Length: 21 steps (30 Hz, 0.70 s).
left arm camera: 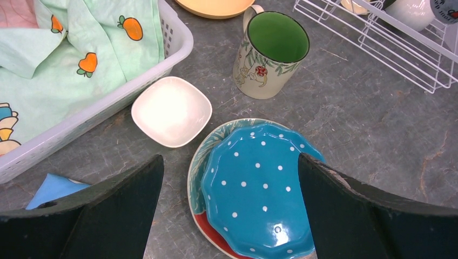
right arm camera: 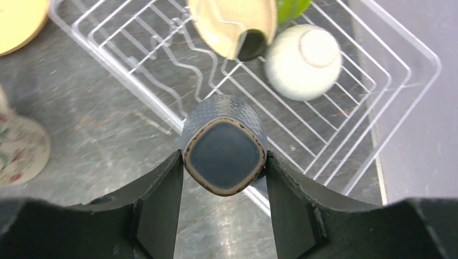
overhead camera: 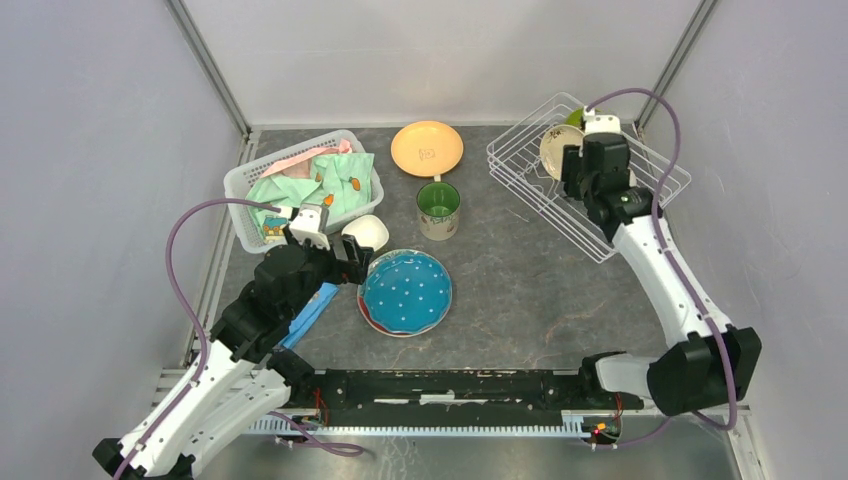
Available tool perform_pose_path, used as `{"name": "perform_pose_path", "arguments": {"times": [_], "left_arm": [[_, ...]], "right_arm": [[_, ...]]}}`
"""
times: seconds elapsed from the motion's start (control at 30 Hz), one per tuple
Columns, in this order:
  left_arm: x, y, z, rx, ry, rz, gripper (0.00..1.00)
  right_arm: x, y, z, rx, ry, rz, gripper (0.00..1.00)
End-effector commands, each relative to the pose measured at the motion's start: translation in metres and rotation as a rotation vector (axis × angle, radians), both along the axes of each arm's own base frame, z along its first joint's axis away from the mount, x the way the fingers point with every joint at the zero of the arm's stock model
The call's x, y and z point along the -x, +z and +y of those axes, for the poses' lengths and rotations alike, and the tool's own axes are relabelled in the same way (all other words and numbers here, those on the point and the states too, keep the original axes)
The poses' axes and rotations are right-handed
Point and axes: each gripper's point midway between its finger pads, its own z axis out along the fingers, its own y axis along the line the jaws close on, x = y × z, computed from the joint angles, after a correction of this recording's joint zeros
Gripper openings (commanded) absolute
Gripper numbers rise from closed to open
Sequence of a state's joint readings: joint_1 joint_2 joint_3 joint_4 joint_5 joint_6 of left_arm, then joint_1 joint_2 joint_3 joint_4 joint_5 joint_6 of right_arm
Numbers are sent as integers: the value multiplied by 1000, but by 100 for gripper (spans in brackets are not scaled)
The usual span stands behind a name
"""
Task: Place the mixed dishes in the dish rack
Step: Pick up the cup at the center of the board.
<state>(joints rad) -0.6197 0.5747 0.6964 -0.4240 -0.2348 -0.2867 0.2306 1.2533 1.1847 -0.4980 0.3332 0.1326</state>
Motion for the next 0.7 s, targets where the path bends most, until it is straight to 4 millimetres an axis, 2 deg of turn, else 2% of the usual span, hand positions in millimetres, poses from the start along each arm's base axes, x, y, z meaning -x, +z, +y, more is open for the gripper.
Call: {"name": "perform_pose_path", "arguments": {"times": [0.0,0.13,0.17,0.2,0.3,0.4,0.57,0.67], "left_arm": [[-2,7,3,-7,9,-35,100],[-2,6,1,-9,2,-28,100],[-2,5,1,-11,1,-25,100],[-2,5,1,-11,1,-27,100],[-2,6,2,-11,6,-30,100],[-2,6,2,-11,7,-30,100],[-4,3,1,-18,8,-21,100],[-4,2,4,-25,19,-20,100]], "right_arm": [[-34,31,-39,17,-100,-108,0],[-55,26,-73,-4,-167,-115,0],[-60,22,-75,-14,-168,-111,0],[-62,17,-95,-20,-211,-102,0],[-68,4,-122,-45,-293,-96,0],[-77,1,-146,-61,-329,-126,0],[-101,1,-154,-29,-134,-87,3],[-101,-3,-159,21,-37,-67,7]]}}
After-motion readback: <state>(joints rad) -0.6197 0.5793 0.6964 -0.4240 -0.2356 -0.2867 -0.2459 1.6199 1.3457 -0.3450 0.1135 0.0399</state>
